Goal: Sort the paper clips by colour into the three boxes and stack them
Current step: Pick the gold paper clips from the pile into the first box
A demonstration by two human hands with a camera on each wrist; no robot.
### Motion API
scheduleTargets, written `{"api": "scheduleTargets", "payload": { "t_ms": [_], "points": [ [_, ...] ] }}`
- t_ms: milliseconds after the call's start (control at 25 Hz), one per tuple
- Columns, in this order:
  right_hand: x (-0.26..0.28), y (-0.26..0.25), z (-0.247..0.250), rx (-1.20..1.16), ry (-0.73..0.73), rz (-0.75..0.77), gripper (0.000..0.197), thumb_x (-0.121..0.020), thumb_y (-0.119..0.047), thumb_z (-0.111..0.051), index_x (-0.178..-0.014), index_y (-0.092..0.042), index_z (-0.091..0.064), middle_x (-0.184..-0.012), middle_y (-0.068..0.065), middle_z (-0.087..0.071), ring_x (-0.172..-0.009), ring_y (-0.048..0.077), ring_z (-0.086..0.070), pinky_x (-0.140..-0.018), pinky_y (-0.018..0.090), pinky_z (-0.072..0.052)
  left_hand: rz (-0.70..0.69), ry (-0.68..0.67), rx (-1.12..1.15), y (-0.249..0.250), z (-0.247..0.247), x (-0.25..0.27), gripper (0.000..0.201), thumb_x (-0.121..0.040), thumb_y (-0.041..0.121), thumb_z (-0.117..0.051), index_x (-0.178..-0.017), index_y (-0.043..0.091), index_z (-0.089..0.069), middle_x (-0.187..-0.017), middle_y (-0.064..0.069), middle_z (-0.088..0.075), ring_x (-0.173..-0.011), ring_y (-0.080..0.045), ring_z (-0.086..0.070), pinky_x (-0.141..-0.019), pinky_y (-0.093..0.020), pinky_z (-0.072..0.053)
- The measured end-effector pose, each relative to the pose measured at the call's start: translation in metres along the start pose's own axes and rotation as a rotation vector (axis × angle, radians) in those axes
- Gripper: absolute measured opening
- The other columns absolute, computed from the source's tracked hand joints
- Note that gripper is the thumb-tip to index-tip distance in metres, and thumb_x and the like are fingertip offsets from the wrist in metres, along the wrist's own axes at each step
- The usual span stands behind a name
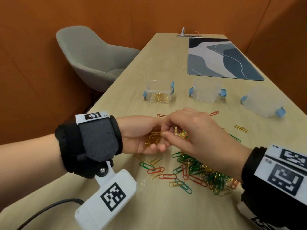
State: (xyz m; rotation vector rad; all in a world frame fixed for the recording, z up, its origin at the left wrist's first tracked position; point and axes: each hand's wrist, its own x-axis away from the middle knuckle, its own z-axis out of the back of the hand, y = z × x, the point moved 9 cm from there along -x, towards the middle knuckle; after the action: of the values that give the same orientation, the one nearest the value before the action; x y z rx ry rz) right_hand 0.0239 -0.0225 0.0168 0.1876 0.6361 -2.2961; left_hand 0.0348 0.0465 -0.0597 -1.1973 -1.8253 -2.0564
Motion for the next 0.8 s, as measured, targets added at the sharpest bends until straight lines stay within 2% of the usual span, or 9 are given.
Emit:
{"api": "scheduleTargets", "payload": {
  "t_ms": [80, 160, 240, 320, 440, 560, 680, 760, 800],
  "points": [
    [0.002, 0.002, 0.0, 0.005, -0.009, -0.029, 0.018, -0.089, -0.043, -0.05, -0.088, -0.026, -0.056, -0.083, -0.014, -0.052, -0.082, 0.004, -0.042, -0.072, 0.015, -0.036, 0.018, -0.016, 0.024, 0.004, -0.005, -0.002, 0.026, -0.095, 0.019, -0.038, -0.073, 0.011, -0.048, -0.051, -0.002, -0.048, -0.035, -0.006, -0.044, -0.03, -0.009, -0.032],
    [0.006, 0.004, 0.004, 0.007, 0.006, -0.052, 0.032, -0.086, -0.053, -0.038, -0.097, -0.027, -0.055, -0.091, -0.014, -0.053, -0.087, 0.003, -0.045, -0.077, 0.017, -0.038, 0.047, -0.018, -0.04, 0.012, 0.001, -0.006, 0.031, -0.095, 0.023, -0.038, -0.066, 0.014, -0.045, -0.047, 0.003, -0.039, -0.032, -0.003, -0.032, -0.027, -0.009, -0.02],
    [0.011, 0.015, 0.014, 0.024, 0.039, -0.123, 0.025, -0.089, -0.045, -0.042, -0.103, -0.029, -0.054, -0.096, -0.015, -0.053, -0.089, 0.002, -0.045, -0.081, 0.02, -0.038, 0.07, 0.03, -0.171, 0.026, 0.02, -0.012, 0.035, -0.095, 0.026, -0.039, -0.061, 0.017, -0.039, -0.043, 0.007, -0.03, -0.029, -0.002, -0.021, -0.027, -0.01, -0.011],
    [0.018, 0.033, 0.023, 0.068, 0.034, -0.232, 0.015, -0.091, -0.033, -0.048, -0.102, -0.029, -0.056, -0.097, -0.014, -0.053, -0.089, 0.003, -0.045, -0.08, 0.023, -0.038, 0.044, 0.198, -0.307, 0.049, 0.055, -0.021, 0.036, -0.096, 0.027, -0.039, -0.061, 0.019, -0.037, -0.04, 0.009, -0.026, -0.027, -0.002, -0.017, -0.028, -0.01, -0.01],
    [0.033, 0.062, 0.029, 0.175, -0.045, -0.394, 0.01, -0.089, -0.031, -0.048, -0.094, -0.029, -0.057, -0.096, -0.009, -0.056, -0.089, 0.01, -0.049, -0.078, 0.029, -0.042, -0.085, 0.505, -0.416, 0.091, 0.1, -0.027, 0.034, -0.097, 0.028, -0.04, -0.064, 0.018, -0.039, -0.041, 0.007, -0.031, -0.027, -0.004, -0.02, -0.03, -0.011, -0.013],
    [0.049, 0.084, 0.035, 0.288, -0.1, -0.54, 0.018, -0.09, -0.034, -0.045, -0.102, -0.027, -0.056, -0.101, -0.005, -0.056, -0.093, 0.014, -0.051, -0.079, 0.031, -0.044, -0.247, 0.68, -0.384, 0.123, 0.113, -0.034, 0.031, -0.097, 0.024, -0.038, -0.069, 0.015, -0.045, -0.057, 0.002, -0.036, -0.04, -0.007, -0.03, -0.034, -0.014, -0.022],
    [0.065, 0.106, 0.038, 0.407, -0.188, -0.683, 0.037, -0.092, -0.041, -0.039, -0.123, -0.022, -0.047, -0.115, 0.001, -0.051, -0.103, 0.019, -0.05, -0.086, 0.032, -0.046, -0.419, 0.731, -0.299, 0.143, 0.105, -0.045, 0.03, -0.099, 0.022, -0.034, -0.076, 0.01, -0.051, -0.065, 0.0, -0.042, -0.054, -0.011, -0.038, -0.051, -0.019, -0.036],
    [0.074, 0.115, 0.034, 0.422, -0.265, -0.76, 0.049, -0.09, -0.052, -0.036, -0.128, -0.021, -0.043, -0.119, 0.004, -0.047, -0.105, 0.021, -0.05, -0.089, 0.033, -0.046, -0.48, 0.706, -0.266, 0.147, 0.1, -0.054, 0.033, -0.099, 0.026, -0.035, -0.081, 0.008, -0.056, -0.071, -0.001, -0.051, -0.062, -0.013, -0.046, -0.064, -0.025, -0.041],
    [0.077, 0.116, 0.033, 0.413, -0.295, -0.783, 0.058, -0.087, -0.06, -0.033, -0.128, -0.021, -0.042, -0.12, 0.004, -0.046, -0.106, 0.021, -0.05, -0.09, 0.033, -0.046, -0.484, 0.704, -0.333, 0.148, 0.097, -0.056, 0.036, -0.098, 0.03, -0.035, -0.089, 0.006, -0.061, -0.079, -0.002, -0.058, -0.071, -0.015, -0.052, -0.072, -0.027, -0.044]
  ]
}}
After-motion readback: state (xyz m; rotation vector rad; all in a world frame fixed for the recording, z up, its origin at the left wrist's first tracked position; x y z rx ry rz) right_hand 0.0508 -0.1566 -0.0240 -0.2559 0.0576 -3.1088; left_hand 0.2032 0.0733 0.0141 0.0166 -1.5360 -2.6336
